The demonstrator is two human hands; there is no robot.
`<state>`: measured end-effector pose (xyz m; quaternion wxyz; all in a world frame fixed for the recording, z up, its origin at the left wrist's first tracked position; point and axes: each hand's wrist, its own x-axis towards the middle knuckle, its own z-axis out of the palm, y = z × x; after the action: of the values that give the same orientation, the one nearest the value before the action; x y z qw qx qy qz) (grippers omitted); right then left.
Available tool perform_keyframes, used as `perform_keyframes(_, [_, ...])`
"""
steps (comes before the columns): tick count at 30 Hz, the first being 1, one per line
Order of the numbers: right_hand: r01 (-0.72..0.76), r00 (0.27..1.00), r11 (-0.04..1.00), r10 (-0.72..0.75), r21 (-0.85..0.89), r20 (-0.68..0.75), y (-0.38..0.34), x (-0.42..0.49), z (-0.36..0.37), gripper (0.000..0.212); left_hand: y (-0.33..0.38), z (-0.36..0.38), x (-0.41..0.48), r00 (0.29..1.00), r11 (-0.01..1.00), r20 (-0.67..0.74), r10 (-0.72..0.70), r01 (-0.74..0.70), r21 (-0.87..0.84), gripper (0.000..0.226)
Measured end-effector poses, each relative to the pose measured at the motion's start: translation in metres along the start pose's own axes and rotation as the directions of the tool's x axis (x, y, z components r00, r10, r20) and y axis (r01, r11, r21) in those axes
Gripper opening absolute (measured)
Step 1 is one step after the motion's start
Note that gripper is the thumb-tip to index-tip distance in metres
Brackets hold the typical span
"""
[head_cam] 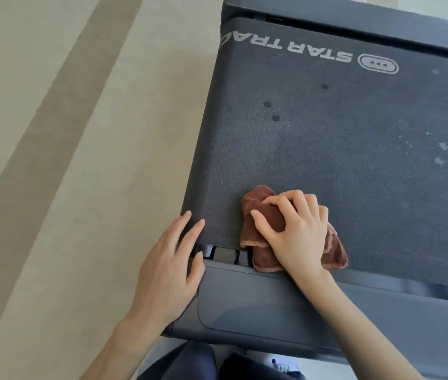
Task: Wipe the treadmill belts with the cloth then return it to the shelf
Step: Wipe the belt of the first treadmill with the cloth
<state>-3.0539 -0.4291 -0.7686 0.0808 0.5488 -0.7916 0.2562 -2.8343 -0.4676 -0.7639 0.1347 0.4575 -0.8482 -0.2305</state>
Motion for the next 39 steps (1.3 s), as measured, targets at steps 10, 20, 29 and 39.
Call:
perform_keyframes(10, [0.094, 0.982, 0.994, -0.1, 0.046, 0.162, -0.001, 0.097, 0.033, 0.021, 0.001, 0.0, 0.012, 0.999, 1.0, 0.045, 0.0, 0.001, -0.026, 0.051])
perform_keyframes(20, [0.337, 0.922, 0.934, -0.353, 0.12, 0.158, -0.016, 0.044, 0.017, 0.022, 0.002, 0.001, 0.008, 0.994, 0.993, -0.017, -0.108, 0.107, -0.045, 0.051])
perform_keyframes(29, [0.112, 0.967, 0.987, -0.082, -0.113, 0.241, -0.042, 0.143, 0.066, 0.036, -0.001, -0.003, 0.002, 0.992, 0.991, 0.001, -0.125, 0.125, -0.048, 0.057])
perform_keyframes(39, [0.381, 0.894, 0.917, -0.397, 0.117, 0.205, -0.041, 0.051, 0.025, 0.023, 0.003, -0.004, 0.008, 0.998, 1.0, 0.056, -0.015, 0.014, 0.012, 0.067])
